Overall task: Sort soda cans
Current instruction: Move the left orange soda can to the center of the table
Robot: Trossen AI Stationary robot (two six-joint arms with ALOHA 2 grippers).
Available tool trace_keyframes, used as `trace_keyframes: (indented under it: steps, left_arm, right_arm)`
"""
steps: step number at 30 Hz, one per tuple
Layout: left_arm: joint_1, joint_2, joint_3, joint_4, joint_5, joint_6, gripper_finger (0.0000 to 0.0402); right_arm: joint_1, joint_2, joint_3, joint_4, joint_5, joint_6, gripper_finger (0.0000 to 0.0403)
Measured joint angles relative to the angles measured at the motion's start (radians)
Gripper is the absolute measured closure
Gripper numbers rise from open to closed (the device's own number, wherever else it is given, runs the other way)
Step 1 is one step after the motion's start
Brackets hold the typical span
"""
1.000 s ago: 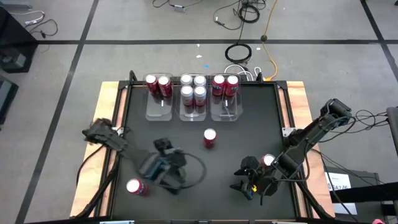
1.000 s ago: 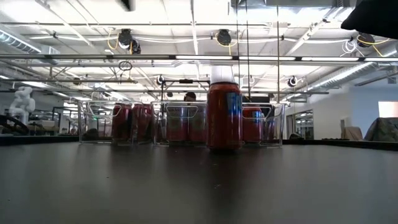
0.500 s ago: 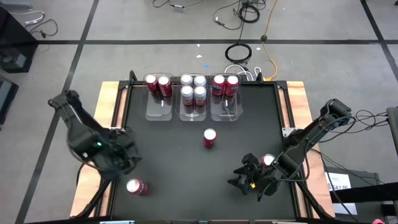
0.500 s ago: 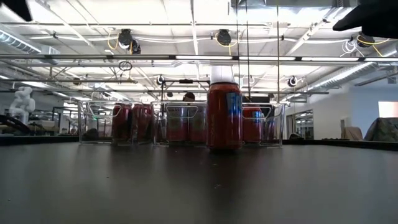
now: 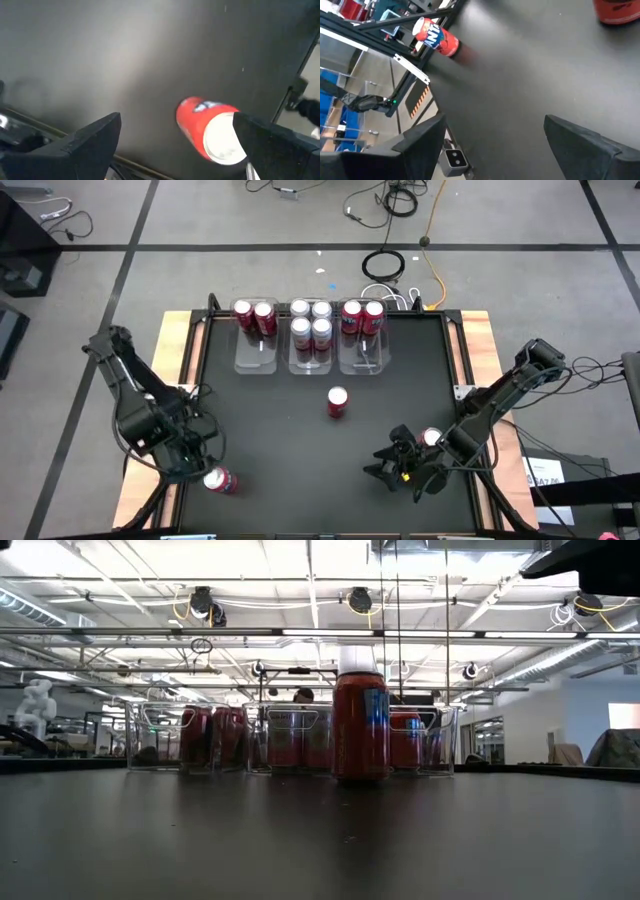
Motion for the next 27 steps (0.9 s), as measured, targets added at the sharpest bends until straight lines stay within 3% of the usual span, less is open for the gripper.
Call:
trace_keyframes:
  steps: [10,16,27]
  left_arm:
    - [0.001,0.134,0.0,0.15,0.079,0.001,0.0009]
    - [-0.001,0.183,0.0,0.152,0.128,0.001,0.0009]
    - [-0.012,0.232,0.001,0.218,0.142,0.002,0.0009]
  right_arm:
    - [0.0,0.0,0.0,0.0,0.003,-0.009,0.0074]
    - [0.0,0.0,0.0,0.0,0.003,-0.024,0.0074]
    - [0.0,0.0,0.0,0.002,0.002,-0.025,0.0074]
